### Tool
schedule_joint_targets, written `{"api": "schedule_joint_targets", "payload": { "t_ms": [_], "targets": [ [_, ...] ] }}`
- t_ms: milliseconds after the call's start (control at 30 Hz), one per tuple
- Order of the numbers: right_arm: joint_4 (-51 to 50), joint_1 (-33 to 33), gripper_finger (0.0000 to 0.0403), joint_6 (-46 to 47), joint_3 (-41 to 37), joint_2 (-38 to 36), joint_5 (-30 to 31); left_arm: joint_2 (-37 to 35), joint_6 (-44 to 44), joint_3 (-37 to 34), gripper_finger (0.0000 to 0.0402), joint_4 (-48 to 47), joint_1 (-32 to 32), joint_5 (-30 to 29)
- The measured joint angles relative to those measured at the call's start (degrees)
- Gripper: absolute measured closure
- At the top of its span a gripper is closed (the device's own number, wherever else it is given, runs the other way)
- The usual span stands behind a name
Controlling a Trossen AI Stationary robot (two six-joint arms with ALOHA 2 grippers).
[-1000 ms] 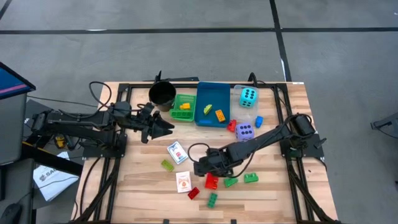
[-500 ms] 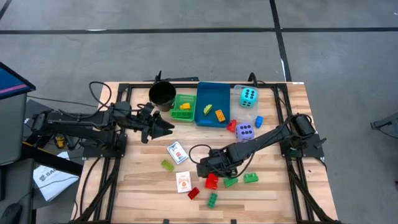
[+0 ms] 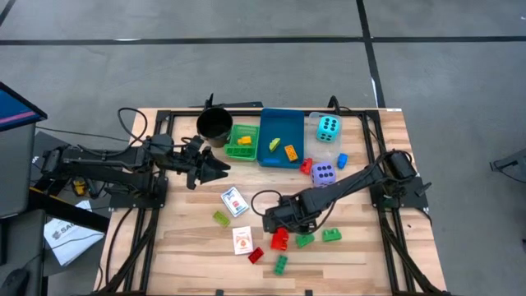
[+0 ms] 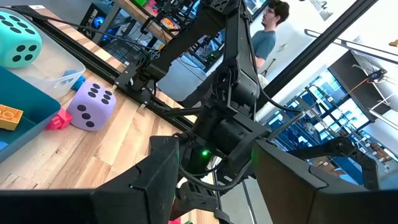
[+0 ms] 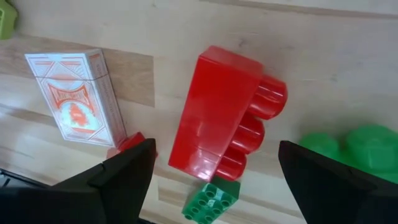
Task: Pick & Place Toys
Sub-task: Put the large stud red game piece into the green bin
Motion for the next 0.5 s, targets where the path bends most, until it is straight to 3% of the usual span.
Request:
{"api": "schedule_joint_targets", "payload": {
  "t_ms": [500],
  "targets": [
    [-0.15, -2.61, 0.0070, -1.63, -0.26, 1.75, -0.63, 0.00, 0.02, -0.01, 0.0204, -0.04, 0.00, 0.02]
  ]
}}
